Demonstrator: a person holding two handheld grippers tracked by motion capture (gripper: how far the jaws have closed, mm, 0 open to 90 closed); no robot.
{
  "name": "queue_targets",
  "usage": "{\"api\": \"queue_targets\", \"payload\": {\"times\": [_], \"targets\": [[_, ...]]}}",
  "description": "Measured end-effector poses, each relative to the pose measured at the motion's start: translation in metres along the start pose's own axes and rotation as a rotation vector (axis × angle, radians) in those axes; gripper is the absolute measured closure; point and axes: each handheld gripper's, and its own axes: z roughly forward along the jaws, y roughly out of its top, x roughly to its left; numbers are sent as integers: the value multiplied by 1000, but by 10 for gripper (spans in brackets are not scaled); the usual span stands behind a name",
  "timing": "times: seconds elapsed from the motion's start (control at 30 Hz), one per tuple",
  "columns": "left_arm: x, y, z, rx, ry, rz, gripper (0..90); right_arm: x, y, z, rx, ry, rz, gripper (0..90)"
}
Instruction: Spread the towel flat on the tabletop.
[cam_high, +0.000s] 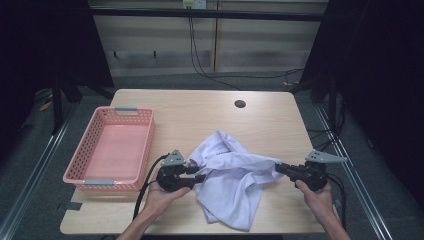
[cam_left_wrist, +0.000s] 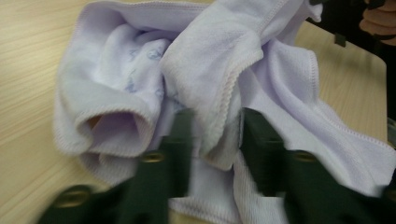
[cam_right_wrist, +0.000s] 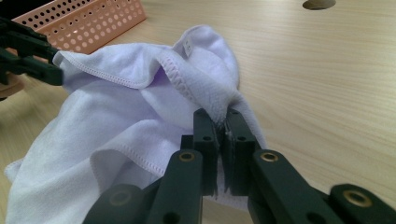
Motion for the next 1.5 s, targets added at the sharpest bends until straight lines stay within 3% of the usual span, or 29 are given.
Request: {"api": "queue_targets", "payload": {"times": [0.07,0.1,0.33,0.37,0.5,0.67,0.8,0.93,1.0,1.07,1.17,1.2,1.33,1.5], "targets": [[4,2,2,-17,-10,-28,826,-1,2,2,3,-7,3,856],[5,5,2,-25,-13,-30,845,-2,2,3,0,-4,0,856],[20,27,-17,-121,-8,-71,860,-17,23,6,-46,-5,16,860],[23,33,-22,-129,22,-60,861,-19,28,5,-60,-1,19,860],[31,54,-38,-161,66,-56,862,-27,53,5,-124,5,30,862],[40,89,-65,-219,116,-27,863,-28,99,0,-174,-5,-9,863],[41,123,-85,-267,164,10,863,-25,141,-5,-201,-40,-58,864],[37,157,-106,-341,179,44,863,-18,189,-18,-283,-49,-88,864],[32,165,-116,-372,171,63,863,-10,208,-28,-313,-51,-111,864],[25,162,-122,-364,163,85,863,-2,214,-36,-321,-42,-129,864],[16,138,-124,-318,137,106,861,4,193,-43,-293,-7,-145,863],[13,126,-123,-304,118,92,861,6,180,-44,-278,14,-147,864],[-3,74,-116,-250,42,71,859,17,113,-46,-193,54,-128,864],[-26,11,-104,-154,-15,47,855,30,36,-58,-122,113,-84,864]]}}
